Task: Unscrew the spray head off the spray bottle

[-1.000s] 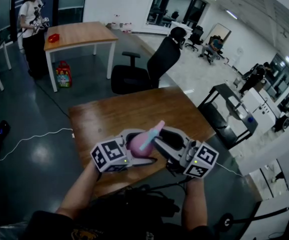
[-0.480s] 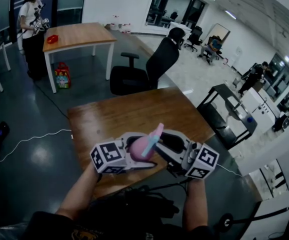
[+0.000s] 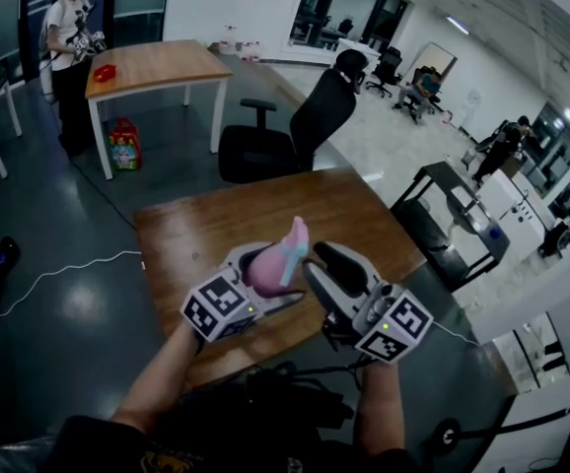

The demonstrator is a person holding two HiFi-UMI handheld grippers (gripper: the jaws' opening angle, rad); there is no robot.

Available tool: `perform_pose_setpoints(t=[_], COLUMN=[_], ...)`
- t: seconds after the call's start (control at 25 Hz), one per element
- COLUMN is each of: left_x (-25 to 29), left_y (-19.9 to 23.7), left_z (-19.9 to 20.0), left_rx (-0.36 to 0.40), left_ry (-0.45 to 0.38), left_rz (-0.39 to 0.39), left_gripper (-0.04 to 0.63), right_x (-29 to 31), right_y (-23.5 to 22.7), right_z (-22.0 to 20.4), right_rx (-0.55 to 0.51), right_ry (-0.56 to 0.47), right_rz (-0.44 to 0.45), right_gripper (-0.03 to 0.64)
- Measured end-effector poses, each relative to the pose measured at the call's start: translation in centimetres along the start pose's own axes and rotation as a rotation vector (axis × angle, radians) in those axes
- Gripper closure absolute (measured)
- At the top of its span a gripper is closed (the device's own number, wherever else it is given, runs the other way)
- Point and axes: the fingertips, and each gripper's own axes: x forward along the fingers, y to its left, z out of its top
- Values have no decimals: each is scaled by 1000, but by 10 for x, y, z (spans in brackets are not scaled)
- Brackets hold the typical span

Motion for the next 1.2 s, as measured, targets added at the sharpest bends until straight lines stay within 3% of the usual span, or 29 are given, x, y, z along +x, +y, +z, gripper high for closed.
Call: perform_pose_setpoints(t=[0.12, 0.32, 0.52, 1.2], left_x=[1, 3, 1, -4], left_y=[11, 20, 19, 23], left_z=[-4, -11, -9, -5], left_rx=[-3, -3, -7, -33], left_ry=[23, 45, 38, 9], left_rz=[75, 136, 135, 129], left_gripper=[149, 149, 149, 149], right_x=[4, 17, 22, 4], right_y=[5, 8, 10, -15], right_z=[8, -5, -15, -14], right_rx=[9, -28, -71, -85], right_ry=[-27, 23, 78, 89], right_rz=[-27, -64, -65, -107], right_gripper=[477, 476, 476, 476])
